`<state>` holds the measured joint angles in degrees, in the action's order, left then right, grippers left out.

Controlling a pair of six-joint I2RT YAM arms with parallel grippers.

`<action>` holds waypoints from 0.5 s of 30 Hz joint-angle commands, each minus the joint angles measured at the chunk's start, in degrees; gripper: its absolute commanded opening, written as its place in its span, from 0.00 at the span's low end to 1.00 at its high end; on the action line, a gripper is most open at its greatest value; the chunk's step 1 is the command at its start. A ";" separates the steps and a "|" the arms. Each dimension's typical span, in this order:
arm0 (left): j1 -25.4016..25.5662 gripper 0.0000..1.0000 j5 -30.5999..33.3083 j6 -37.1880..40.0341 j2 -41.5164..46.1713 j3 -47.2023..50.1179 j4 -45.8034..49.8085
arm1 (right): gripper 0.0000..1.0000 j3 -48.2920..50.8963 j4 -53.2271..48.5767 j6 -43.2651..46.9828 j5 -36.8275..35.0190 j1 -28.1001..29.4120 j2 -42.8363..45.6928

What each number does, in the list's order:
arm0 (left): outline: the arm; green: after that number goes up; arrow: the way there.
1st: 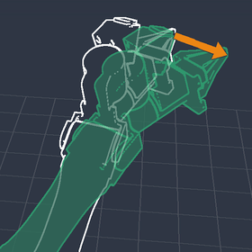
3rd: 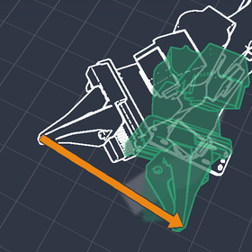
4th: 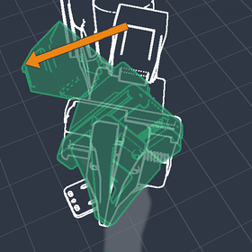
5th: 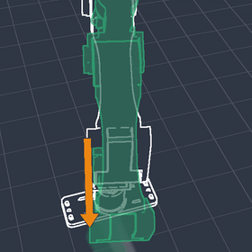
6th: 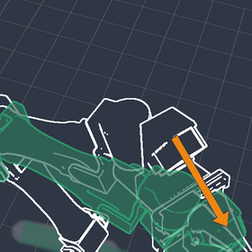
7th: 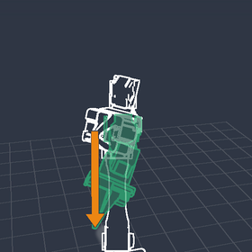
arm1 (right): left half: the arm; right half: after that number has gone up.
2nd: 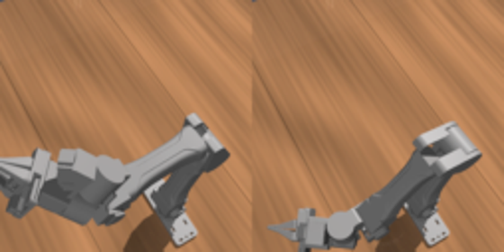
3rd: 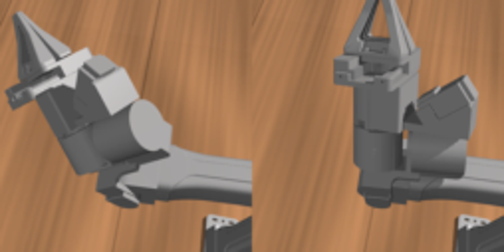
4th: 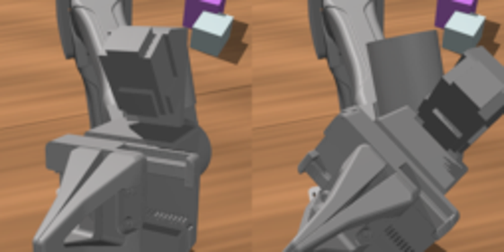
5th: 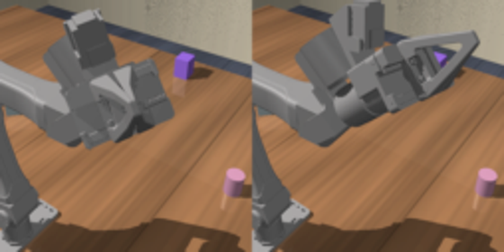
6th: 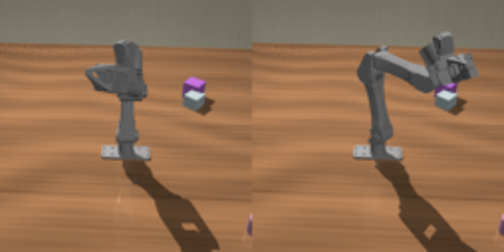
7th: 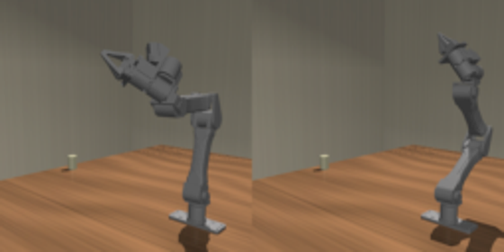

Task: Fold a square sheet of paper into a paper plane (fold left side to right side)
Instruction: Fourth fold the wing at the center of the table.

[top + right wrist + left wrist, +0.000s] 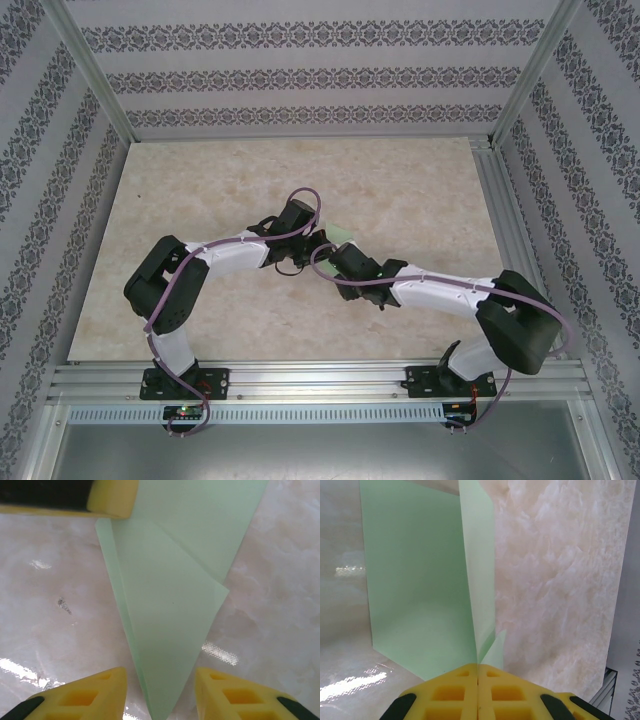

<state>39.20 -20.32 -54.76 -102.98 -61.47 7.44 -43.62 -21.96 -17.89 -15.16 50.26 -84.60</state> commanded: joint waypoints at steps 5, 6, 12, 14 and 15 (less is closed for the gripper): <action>0.79 0.09 -0.61 -0.32 0.77 -1.90 1.39 | 0.39 -2.38 0.86 0.73 -1.96 0.72 -3.77; 0.80 0.09 -0.65 -0.34 0.68 -1.98 1.38 | 0.38 -2.42 0.93 0.65 -1.92 0.73 -3.90; 0.79 0.08 -0.73 -0.17 0.41 -2.51 1.78 | 0.33 -2.39 0.96 0.45 -1.89 0.72 -5.40; 0.79 0.08 -0.72 -0.10 0.41 -2.60 1.85 | 0.31 -2.43 1.03 0.31 -1.77 0.72 -5.88; 0.79 0.08 -0.75 -0.11 0.44 -2.68 1.86 | 0.30 -2.36 1.15 0.22 -1.64 0.72 -5.97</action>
<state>39.18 -20.32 -54.76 -102.98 -62.41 8.47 -44.71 -21.80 -17.87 -15.57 50.26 -89.76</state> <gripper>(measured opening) 0.087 0.304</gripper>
